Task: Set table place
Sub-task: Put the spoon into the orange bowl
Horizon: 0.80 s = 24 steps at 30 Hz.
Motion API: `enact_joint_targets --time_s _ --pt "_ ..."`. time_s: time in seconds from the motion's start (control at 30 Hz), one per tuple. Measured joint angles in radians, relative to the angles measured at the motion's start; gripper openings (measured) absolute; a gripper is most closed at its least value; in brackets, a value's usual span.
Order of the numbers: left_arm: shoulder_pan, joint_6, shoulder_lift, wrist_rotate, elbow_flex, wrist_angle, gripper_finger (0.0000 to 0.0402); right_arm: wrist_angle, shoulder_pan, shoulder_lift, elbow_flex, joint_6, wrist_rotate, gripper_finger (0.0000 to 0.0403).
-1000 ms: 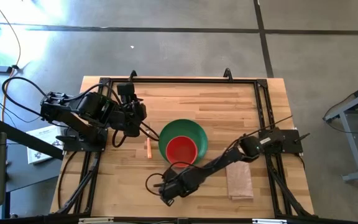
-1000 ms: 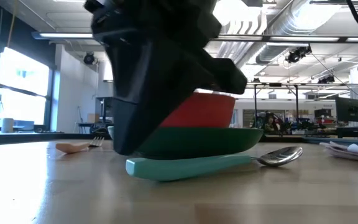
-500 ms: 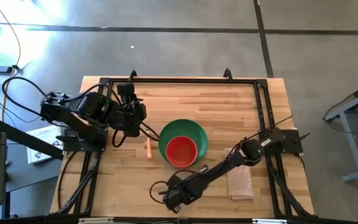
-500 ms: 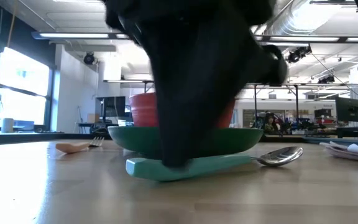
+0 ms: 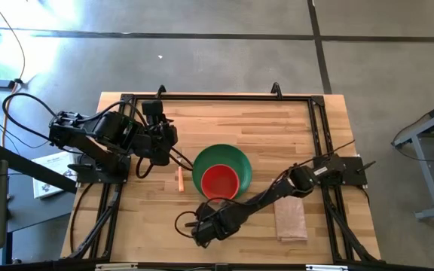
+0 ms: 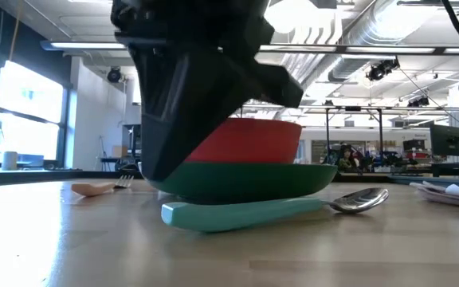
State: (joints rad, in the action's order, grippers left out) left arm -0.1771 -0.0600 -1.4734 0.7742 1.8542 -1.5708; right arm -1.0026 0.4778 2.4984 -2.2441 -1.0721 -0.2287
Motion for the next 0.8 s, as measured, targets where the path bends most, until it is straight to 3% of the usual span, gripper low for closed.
enact_joint_targets --time_s 0.4,0.8 --pt "0.0 0.001 0.0 0.004 0.0 0.0 0.0184 -0.001 0.009 0.014 0.001 0.0 0.005 0.0" --pt "0.0 0.001 0.0 0.011 0.0 0.0 0.0184 -0.071 0.044 0.024 0.001 -0.033 0.099 0.0"
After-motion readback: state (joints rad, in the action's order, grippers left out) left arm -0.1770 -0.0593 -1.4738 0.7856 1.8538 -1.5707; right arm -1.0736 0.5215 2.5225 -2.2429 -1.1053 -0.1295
